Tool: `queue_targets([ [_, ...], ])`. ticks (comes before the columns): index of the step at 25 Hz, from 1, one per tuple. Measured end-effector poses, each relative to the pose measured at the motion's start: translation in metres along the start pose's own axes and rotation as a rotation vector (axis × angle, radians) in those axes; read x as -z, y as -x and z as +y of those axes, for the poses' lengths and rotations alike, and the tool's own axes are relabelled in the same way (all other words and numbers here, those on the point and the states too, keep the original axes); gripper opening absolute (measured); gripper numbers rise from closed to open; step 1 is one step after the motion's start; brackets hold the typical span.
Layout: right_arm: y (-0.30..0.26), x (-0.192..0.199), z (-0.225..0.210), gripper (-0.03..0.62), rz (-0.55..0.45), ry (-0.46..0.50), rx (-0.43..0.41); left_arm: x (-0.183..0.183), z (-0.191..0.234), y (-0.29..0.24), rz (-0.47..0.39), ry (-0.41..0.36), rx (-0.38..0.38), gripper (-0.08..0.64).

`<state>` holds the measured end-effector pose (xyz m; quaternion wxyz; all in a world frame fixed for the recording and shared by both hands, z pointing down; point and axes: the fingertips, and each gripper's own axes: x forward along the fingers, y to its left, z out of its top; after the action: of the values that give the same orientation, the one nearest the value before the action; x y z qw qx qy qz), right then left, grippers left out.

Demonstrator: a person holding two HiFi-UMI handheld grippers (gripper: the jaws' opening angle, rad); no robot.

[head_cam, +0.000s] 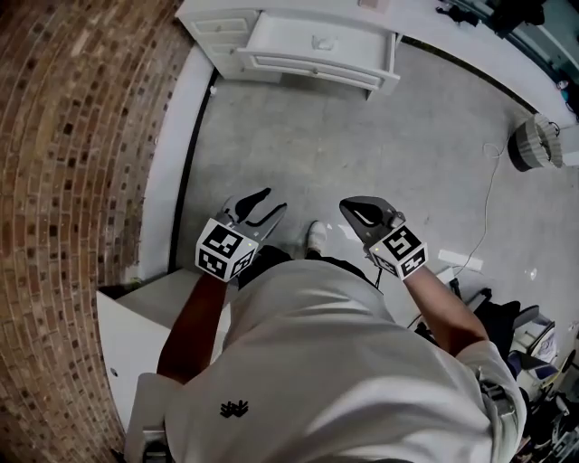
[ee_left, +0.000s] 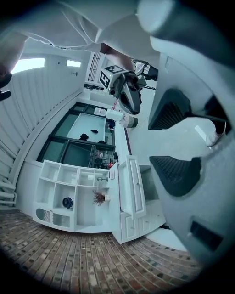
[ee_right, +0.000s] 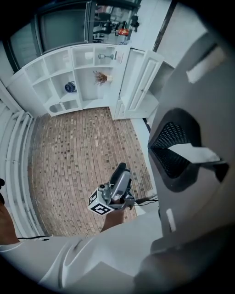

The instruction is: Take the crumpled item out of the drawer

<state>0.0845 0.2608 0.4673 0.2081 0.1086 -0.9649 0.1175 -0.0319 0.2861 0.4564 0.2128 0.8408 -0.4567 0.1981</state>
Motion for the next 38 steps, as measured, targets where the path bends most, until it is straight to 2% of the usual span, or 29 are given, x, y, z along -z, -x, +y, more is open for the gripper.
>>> queue_targets([
  [7,0.006,-0.01,-0.055,0.013,-0.039,-0.055,0.078,-0.038,0.02,-0.055,0.021,-0.041,0.06,0.184],
  [13,-0.003,-0.011,-0.094,0.012,-0.028,-0.1,0.154,-0.06,0.048,-0.099,0.024,-0.072,0.133,0.183],
  [17,-0.018,-0.028,-0.128,0.012,-0.027,-0.117,0.225,-0.076,0.091,-0.126,0.031,-0.084,0.181,0.181],
  [21,-0.036,-0.054,-0.168,0.013,-0.025,-0.14,0.297,-0.107,0.136,-0.154,0.032,-0.125,0.223,0.181],
  [28,-0.095,-0.101,-0.222,0.012,-0.027,-0.165,0.385,-0.147,0.222,-0.194,0.039,-0.188,0.296,0.181],
  [34,-0.127,-0.123,-0.256,0.012,-0.022,-0.202,0.476,-0.159,0.287,-0.233,0.079,-0.192,0.334,0.181],
  [38,-0.134,-0.129,-0.273,0.012,0.007,-0.2,0.489,-0.169,0.315,-0.265,0.083,-0.169,0.324,0.181],
])
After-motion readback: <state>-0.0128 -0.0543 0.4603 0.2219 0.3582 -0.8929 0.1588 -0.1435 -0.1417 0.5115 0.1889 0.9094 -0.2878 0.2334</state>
